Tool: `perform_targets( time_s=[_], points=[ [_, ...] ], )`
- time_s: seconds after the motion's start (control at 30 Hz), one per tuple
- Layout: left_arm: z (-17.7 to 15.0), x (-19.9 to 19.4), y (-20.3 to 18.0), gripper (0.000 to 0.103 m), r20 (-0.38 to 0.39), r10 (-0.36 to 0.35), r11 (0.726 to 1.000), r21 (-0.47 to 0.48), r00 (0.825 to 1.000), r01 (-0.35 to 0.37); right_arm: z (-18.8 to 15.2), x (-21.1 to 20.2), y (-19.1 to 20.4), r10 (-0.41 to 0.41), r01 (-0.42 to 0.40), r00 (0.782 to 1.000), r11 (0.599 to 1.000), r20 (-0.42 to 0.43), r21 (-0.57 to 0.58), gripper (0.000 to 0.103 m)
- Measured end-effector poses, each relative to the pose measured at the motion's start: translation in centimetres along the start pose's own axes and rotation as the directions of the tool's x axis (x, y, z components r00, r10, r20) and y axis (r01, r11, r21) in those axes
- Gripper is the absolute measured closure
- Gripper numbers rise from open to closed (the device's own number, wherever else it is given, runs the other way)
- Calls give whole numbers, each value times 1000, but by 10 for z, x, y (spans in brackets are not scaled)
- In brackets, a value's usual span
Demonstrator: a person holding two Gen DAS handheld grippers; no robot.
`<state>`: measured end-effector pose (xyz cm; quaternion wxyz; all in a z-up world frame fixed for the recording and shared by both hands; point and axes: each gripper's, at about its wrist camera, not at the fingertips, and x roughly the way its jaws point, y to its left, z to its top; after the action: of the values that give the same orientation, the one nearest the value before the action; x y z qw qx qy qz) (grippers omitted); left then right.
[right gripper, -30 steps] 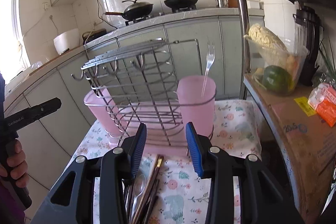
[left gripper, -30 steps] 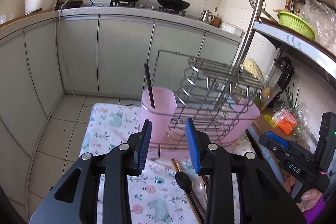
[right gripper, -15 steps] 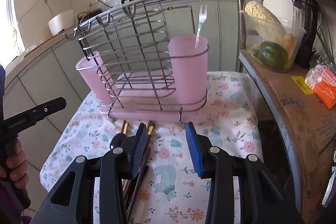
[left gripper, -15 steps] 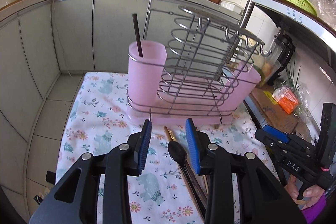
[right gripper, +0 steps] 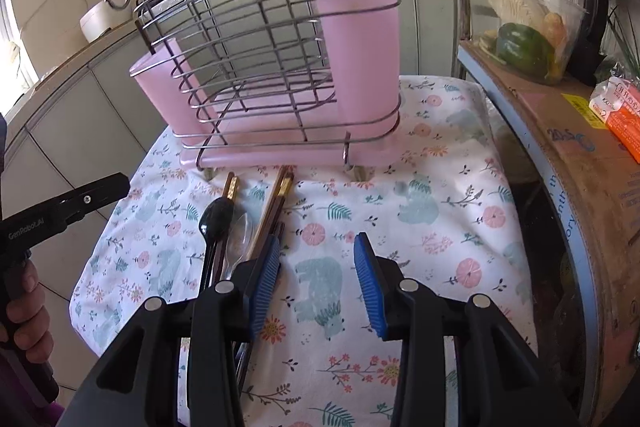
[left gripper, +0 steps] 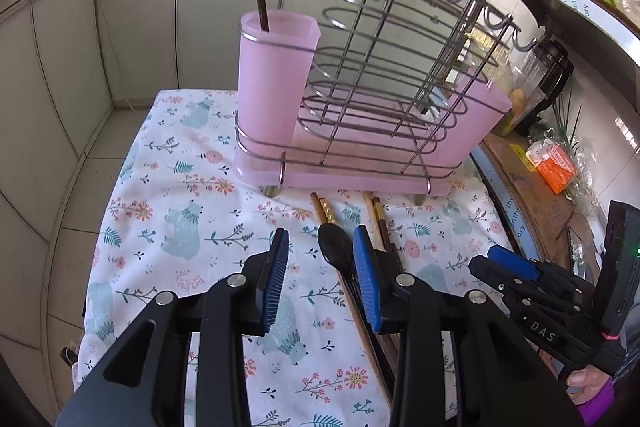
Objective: Organize utensils
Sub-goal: 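Lower both tools back down to the utensils on the tablecloth, then grasp the black spoon with the left tool while the right tool grasps a clear plastic spoon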
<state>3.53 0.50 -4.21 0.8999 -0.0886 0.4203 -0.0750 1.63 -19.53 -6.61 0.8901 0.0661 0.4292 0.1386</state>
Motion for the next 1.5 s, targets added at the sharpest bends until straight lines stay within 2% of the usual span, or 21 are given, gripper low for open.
perform_targets(
  time_s=[0.33,0.7,0.87,1.0,1.27,1.5],
  points=[
    [-14,19,1,69,-84,-21,1000,-21,996,20,-5,8,-2,57,-54,997,997,-59,50,65],
    [-22,34,-1,69,-166,-45,999,-36,985,39,-12,14,-10,56,-48,994,995,-93,83,65],
    [-20,37,4,69,-194,-77,996,-50,978,69,-14,14,-19,66,-52,992,991,-109,123,68],
    [-16,46,7,70,-238,-109,993,-65,965,96,-16,15,-26,90,-70,989,985,-120,157,69],
    [-5,73,0,70,-339,-154,987,-101,928,127,-16,24,-31,173,-142,974,969,-147,202,73],
    [4,106,4,70,-408,-136,983,-170,903,72,-12,29,-31,189,-157,970,967,-152,201,73]
  ],
)
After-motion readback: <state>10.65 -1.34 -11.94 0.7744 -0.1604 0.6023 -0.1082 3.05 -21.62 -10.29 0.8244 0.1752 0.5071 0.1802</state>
